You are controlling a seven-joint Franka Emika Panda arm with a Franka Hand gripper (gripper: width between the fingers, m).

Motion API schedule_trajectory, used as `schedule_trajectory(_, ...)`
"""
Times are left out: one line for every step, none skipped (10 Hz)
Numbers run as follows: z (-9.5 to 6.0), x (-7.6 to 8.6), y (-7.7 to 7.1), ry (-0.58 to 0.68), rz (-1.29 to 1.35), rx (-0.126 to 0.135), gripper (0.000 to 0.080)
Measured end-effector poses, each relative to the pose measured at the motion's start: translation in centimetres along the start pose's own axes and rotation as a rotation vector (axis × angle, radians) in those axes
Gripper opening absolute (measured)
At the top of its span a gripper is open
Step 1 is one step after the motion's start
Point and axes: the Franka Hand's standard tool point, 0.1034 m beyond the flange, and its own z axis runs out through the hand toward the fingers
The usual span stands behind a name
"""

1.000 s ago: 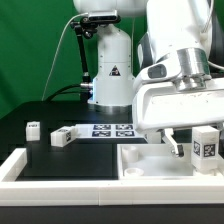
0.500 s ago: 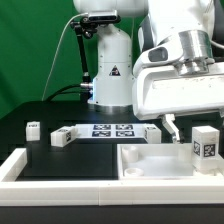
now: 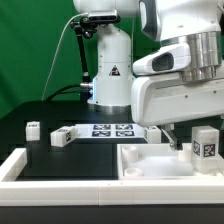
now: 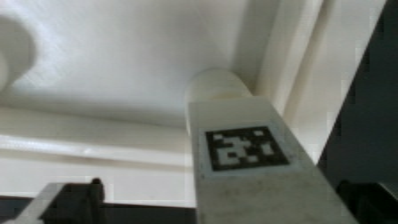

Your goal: Assemble one leg

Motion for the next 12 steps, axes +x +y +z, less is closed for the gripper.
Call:
schedule_trajectory(-0.06,-0.28,-0.4,-0.094,-0.002,0.019,0.0649)
schedule_trajectory(-0.14,0.25,-0.38,-0.109,-0.002,0.024,0.0649)
schedule_trajectory(-0.09,0.37,-0.35,-0.099,-0.001,0.023,0.0649)
schedule_trajectory(-0.05,0.35,-0.35,-0.099,-0.001,0.023,0.0561)
schedule_trajectory(-0.05,0.35,-0.35,-0.099,-0.001,0.023,0.0426)
schedule_trajectory(-0.05,0.35,-0.35,-0.099,-0.001,0.023,0.0426)
schedule_trajectory(-0.05,0.35,-0.35,-0.099,-0.001,0.023,0.0288)
schedule_trajectory(-0.05,0.36,-0.35,-0.099,-0.001,0.023,0.0288)
schedule_trajectory(-0.05,0.36,-0.37,-0.099,0.028,0.022,0.0288)
schedule_trajectory(-0.05,0.36,-0.37,-0.099,0.03,0.022,0.0288)
schedule_trajectory(-0.04,0.34,-0.39,-0.1,0.075,0.021,0.0288)
schedule_trajectory(0.03,0.28,-0.5,-0.099,0.256,0.031,0.0288)
